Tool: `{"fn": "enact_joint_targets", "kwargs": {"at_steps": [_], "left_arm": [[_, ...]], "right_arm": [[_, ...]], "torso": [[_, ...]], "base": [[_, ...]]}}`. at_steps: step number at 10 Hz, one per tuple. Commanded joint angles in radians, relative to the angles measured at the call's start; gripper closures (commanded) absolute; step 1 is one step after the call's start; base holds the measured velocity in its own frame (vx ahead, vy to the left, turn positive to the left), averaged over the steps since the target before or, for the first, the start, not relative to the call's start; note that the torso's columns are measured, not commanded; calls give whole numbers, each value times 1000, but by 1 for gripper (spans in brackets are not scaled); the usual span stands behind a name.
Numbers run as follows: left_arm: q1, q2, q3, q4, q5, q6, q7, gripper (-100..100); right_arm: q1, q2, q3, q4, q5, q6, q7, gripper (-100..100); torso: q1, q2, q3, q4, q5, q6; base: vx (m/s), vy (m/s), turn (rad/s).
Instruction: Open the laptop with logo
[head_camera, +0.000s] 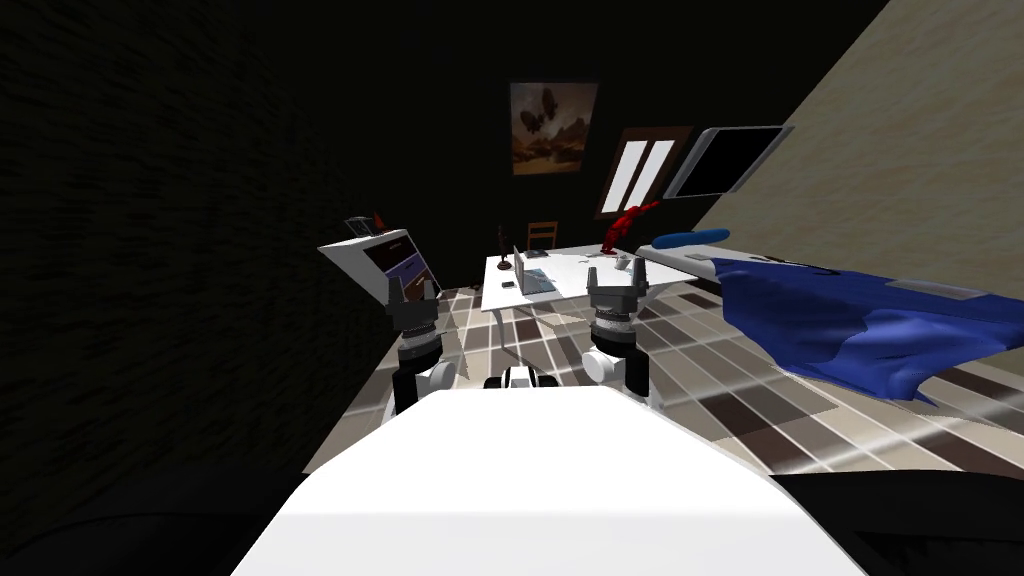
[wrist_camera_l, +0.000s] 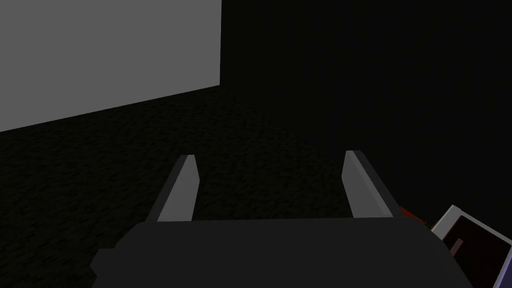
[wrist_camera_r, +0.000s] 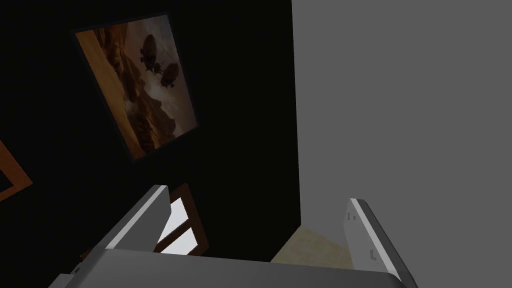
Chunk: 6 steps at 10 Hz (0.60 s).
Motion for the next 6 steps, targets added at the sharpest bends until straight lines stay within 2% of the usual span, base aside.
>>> {"fn": "enact_joint_targets", "kwargs": {"at_steps": [1,2,4,5,6], "left_arm": [[0,0,0,0,0,0,0,0],[0,0,0,0,0,0,0,0],[0,0,0,0,0,0,0,0],[0,0,0,0,0,0,0,0],[0,0,0,0,0,0,0,0]], "right_arm": [[-30,-8,18,13,-80,-12,-9,-100],[-58,-14,33,26,-110,-23,-17,-100],[-58,-14,33,26,-153,-23,-17,-100],[-86,-19,49,39,-192,-35,-25,-100],[-86,-19,49,39,-221,-35,-25,-100]], "torso": [[0,0,0,0,0,0],[0,0,0,0,0,0],[0,0,0,0,0,0],[0,0,0,0,0,0],[0,0,0,0,0,-1]], "base": [[10,4,44],[10,6,76],[5,2,24],[9,6,68],[10,5,49]]}}
